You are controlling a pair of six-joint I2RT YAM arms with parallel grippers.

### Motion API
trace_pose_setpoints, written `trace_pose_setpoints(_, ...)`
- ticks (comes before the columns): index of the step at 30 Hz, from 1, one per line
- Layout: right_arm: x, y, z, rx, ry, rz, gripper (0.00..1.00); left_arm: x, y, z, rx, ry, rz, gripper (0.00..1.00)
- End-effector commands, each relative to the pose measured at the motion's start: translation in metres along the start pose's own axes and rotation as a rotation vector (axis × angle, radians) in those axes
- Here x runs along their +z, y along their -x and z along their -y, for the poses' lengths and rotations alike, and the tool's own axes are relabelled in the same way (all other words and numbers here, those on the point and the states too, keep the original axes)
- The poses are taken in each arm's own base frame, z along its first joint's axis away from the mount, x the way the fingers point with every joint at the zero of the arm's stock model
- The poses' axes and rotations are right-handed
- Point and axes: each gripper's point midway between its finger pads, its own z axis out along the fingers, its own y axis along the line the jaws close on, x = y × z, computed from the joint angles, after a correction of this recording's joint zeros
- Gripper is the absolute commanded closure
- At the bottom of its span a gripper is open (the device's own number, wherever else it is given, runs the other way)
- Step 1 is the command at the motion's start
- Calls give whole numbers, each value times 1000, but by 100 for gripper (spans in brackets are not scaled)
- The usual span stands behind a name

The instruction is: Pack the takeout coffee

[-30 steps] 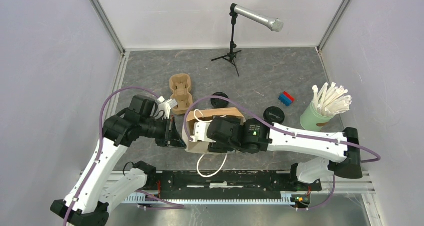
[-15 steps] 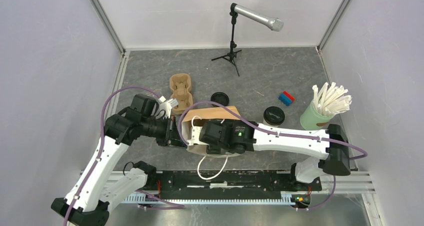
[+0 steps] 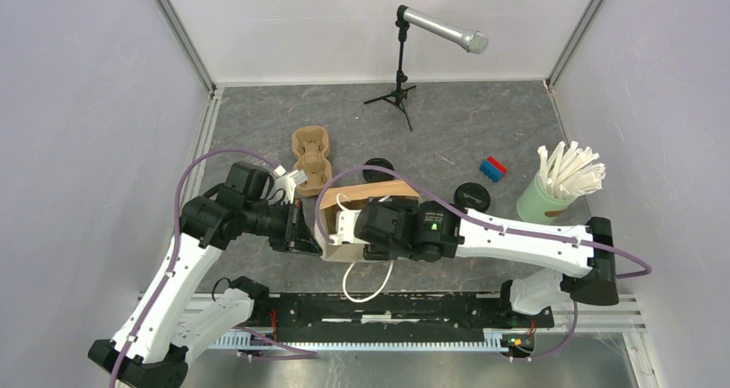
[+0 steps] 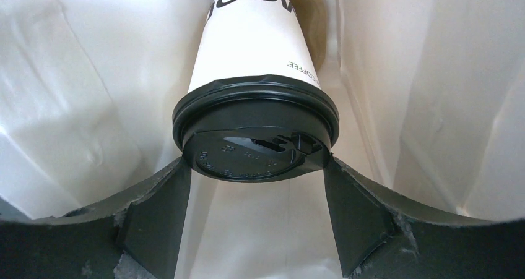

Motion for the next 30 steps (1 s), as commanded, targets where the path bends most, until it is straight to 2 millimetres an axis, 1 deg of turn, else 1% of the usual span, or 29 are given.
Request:
trace_pose_setpoints(1,-10,-1,3,-15,23,22,39,0,1,7,19,-40,9,92)
trace_pose_setpoints(5,1,0,-4,-32,35,-7,39,-1,2,9,18,-43,10,91)
trace_pose_setpoints(8,12,-2,-1,-51,-1,-51,39,-1,1,8,16,-47,5,91)
trace_pose_setpoints(12,23,-11,0,-63,-40,-121,39,0,-1,8,10,-52,1,92)
trace_pose_setpoints(17,32,-25,1,-56,-93,-187,39,0,-2,9,12,-58,-3,92)
trace_pose_setpoints(21,33,-30,6,-34,-142,-200,39,0,-2,10,13,-62,-7,92)
trace_pose_setpoints(25,29,-32,15,-8,-194,-205,39,0,-3,9,14,-63,-7,92)
trace_pose_setpoints(30,17,-18,18,34,-155,-120,39,1,-1,9,14,-60,-4,92)
